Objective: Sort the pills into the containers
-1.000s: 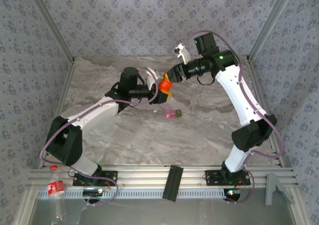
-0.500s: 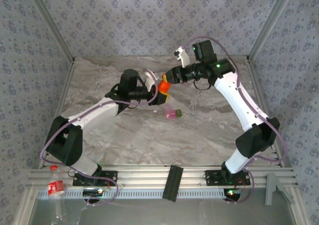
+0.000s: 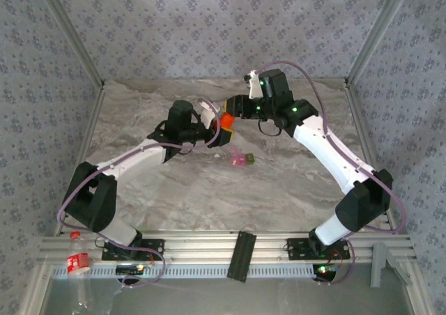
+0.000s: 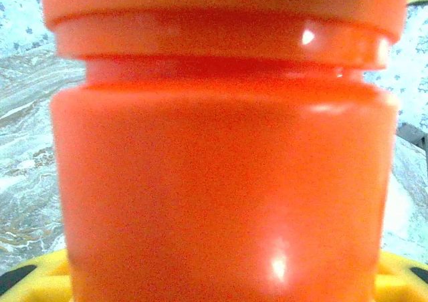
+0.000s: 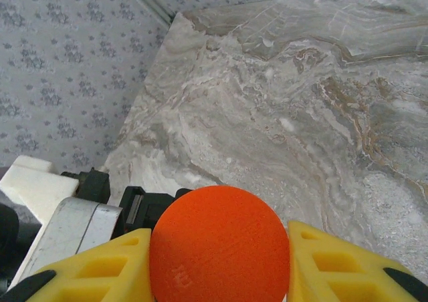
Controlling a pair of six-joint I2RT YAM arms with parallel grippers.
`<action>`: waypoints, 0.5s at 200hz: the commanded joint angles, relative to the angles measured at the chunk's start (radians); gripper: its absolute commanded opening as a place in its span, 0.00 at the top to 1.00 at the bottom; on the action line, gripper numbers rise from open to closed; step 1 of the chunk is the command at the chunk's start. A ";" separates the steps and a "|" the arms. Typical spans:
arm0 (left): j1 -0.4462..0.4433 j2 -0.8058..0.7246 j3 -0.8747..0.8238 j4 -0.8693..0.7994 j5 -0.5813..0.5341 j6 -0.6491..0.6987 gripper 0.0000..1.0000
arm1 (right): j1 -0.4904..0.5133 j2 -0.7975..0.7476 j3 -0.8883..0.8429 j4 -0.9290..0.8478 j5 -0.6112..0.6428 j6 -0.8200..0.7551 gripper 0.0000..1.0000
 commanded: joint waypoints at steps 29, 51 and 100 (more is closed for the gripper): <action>-0.005 -0.053 0.021 0.191 -0.049 -0.006 1.00 | 0.019 -0.017 -0.024 -0.043 0.055 0.103 0.56; -0.006 -0.052 0.020 0.191 -0.048 -0.005 1.00 | 0.019 -0.016 -0.017 -0.055 0.049 0.103 0.53; -0.003 -0.048 0.018 0.176 -0.053 0.006 1.00 | 0.000 -0.008 0.028 -0.079 0.018 0.080 0.50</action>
